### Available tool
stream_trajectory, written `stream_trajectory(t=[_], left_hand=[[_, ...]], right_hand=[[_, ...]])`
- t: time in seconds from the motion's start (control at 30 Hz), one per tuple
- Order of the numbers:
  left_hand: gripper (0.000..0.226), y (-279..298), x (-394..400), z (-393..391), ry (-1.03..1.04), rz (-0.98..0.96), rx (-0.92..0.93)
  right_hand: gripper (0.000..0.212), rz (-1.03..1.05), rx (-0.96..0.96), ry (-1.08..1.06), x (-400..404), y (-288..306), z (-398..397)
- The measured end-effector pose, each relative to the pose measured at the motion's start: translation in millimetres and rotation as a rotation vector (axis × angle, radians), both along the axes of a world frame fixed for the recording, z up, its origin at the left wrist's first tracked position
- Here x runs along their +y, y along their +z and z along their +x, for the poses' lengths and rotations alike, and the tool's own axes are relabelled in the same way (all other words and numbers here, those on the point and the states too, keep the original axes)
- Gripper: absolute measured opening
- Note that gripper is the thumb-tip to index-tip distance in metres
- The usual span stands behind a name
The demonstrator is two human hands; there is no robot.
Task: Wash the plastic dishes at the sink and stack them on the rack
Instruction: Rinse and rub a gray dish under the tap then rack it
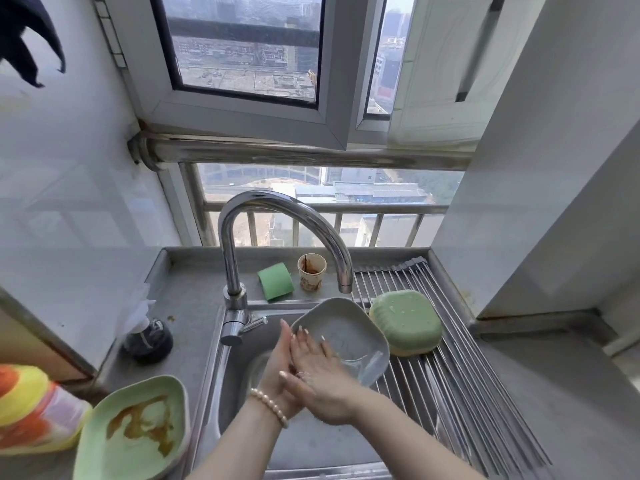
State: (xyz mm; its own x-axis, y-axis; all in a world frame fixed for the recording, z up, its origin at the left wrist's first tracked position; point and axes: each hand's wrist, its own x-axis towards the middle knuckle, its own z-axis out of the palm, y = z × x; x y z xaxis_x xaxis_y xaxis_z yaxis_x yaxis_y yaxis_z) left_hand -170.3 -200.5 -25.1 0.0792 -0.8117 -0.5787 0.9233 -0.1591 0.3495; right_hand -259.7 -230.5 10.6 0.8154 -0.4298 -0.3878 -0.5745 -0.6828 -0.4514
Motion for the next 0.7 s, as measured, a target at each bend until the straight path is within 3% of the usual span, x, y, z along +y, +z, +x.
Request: stream_trajectory(t=[0.1,0.17,0.27,0.37,0.47,0.57,0.63,0.7], left_hand=[[0.086,-9.8,0.5,9.7,-0.102,0.073,-0.097],[0.088,-13.2,2.0,15.7,-0.091,0.113,-0.203],[0.071,-8.8,3.2,26.3,-0.029,0.192,-0.553],[0.059,-10.4,2.0,30.3,0.0,0.284,-0.747],[0.057,-15.9,3.1,29.3,-0.068,0.325,-0.906],[0.05,-22.6,2.1,22.8,-0.146,0.287,-0.947],[0.041,-25.3,3.1,22.8,-0.103,0.252,-0.882],[0.037,-24.8,8.3,30.8,-0.104,0.235,-0.969]], right_hand=[[0.069,0.125,-0.063,0.088,6.4,3.9,-12.0],[0.07,0.035,-0.024,0.218,2.6,0.0,-26.9],[0.105,-0.141,0.157,0.405,-3.9,-1.1,-48.9],[0.122,-0.291,0.17,0.355,-10.1,5.2,-48.7],[0.129,-0.356,0.228,0.144,-27.8,1.5,-31.9],[0.107,-0.19,0.175,0.051,-28.9,-10.5,-7.3],[0.078,0.0,0.054,0.094,-14.7,-21.4,3.4],[0.067,0.176,-0.046,0.163,-0.5,-23.9,1.3]])
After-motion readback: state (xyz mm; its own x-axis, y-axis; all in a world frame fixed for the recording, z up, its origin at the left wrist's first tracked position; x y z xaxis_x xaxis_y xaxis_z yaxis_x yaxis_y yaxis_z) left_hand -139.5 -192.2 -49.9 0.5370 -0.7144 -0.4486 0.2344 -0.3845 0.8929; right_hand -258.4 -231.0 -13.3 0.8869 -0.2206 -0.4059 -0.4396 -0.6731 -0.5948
